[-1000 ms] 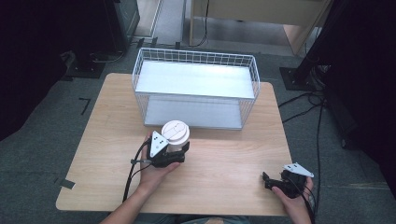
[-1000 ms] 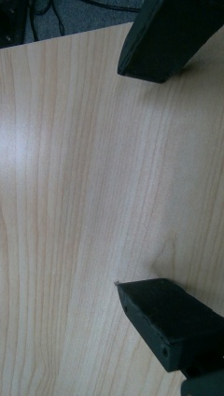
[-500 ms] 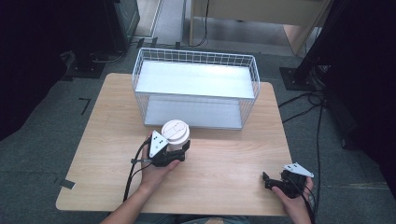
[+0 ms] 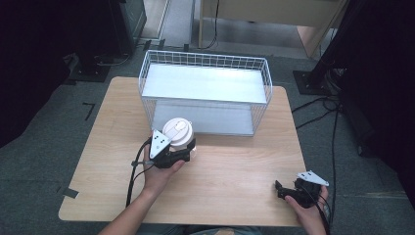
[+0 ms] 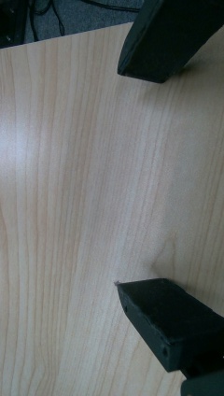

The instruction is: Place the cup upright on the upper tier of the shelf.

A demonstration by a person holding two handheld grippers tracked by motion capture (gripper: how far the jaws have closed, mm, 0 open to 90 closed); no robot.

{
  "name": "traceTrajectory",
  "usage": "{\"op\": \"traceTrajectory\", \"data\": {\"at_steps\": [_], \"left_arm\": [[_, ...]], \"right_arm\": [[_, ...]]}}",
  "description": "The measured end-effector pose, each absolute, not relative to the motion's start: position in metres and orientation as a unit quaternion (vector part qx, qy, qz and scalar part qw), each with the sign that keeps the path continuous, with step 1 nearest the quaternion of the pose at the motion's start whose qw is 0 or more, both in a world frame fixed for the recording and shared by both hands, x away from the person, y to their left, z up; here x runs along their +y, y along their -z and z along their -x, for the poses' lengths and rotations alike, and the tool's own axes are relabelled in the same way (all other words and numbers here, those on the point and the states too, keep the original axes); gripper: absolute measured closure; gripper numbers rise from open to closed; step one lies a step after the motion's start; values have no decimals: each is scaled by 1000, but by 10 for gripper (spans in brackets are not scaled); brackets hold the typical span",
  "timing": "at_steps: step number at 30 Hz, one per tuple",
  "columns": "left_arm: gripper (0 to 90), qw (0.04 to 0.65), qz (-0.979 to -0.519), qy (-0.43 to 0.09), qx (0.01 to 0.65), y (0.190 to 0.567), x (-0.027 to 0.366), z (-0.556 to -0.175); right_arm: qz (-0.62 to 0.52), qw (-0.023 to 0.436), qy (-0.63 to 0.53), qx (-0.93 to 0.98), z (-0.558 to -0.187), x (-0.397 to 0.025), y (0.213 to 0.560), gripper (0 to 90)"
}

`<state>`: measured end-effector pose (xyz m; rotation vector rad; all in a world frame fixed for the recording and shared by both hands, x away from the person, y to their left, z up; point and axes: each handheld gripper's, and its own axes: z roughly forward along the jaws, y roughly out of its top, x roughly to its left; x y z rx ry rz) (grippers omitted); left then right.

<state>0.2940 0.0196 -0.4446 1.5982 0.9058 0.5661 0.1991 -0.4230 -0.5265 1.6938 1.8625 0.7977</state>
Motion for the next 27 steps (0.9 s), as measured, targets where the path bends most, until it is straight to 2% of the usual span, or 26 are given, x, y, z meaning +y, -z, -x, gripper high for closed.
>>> {"op": "traceTrajectory", "data": {"at_steps": [27], "left_arm": [[156,583,-660,-282,382,365,32,-310]], "right_arm": [[-622,248,-294,683,-199,-423,527,0]]}}
